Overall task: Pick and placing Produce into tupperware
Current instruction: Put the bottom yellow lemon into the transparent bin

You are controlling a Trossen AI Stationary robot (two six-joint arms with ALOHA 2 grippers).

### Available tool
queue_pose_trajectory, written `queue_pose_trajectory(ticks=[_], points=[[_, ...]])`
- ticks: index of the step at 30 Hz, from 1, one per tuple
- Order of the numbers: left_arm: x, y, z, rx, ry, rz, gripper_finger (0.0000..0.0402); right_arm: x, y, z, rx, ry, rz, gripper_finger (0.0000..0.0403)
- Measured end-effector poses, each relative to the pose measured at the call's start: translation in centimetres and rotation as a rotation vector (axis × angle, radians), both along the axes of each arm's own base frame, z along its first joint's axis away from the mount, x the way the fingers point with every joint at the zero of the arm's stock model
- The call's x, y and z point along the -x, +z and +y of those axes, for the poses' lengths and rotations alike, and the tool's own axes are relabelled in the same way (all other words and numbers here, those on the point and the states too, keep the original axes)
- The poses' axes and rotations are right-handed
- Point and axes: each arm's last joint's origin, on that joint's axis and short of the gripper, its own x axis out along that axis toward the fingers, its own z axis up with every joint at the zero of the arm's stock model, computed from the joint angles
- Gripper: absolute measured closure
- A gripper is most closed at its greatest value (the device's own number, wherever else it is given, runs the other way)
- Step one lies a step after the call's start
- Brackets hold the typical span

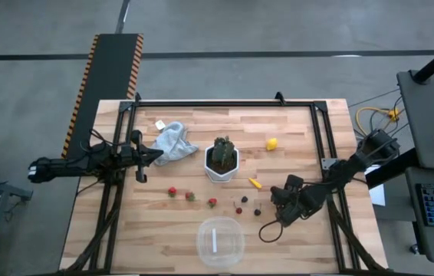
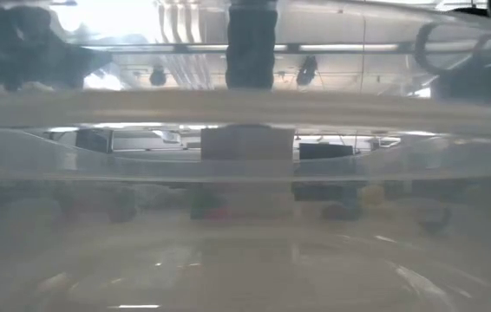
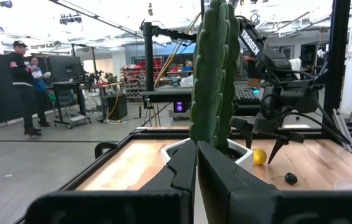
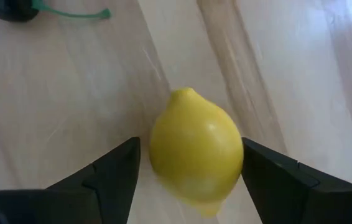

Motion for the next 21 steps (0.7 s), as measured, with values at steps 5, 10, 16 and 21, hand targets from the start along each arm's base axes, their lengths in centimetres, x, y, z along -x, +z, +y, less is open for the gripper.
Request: queue_pose_trajectory(ticks=[5, 10, 16, 21], points=[[-0.01, -0.01, 0.00, 0.000, 0.000, 0.001, 0.0402, -0.06, -0.22, -0.14, 0.008, 0.006, 0.011, 0.0150], [-0.01, -0.01, 0.00, 0.000, 0.000, 0.001, 0.0402, 0.04, -0.33, -0.20, 0.008, 0.007, 0.011, 0.0166], [-0.01, 0.00, 0.00, 0.000, 0.000, 0.000, 0.0402, 0.05, -0.34, -0.21, 0.007, 0.007, 0.011, 0.0202], [-0.01, -0.01, 0.00, 0.000, 0.000, 0.002, 0.0402, 0.05, -0.34, -0.21, 0.006, 0.007, 0.009, 0.0208]])
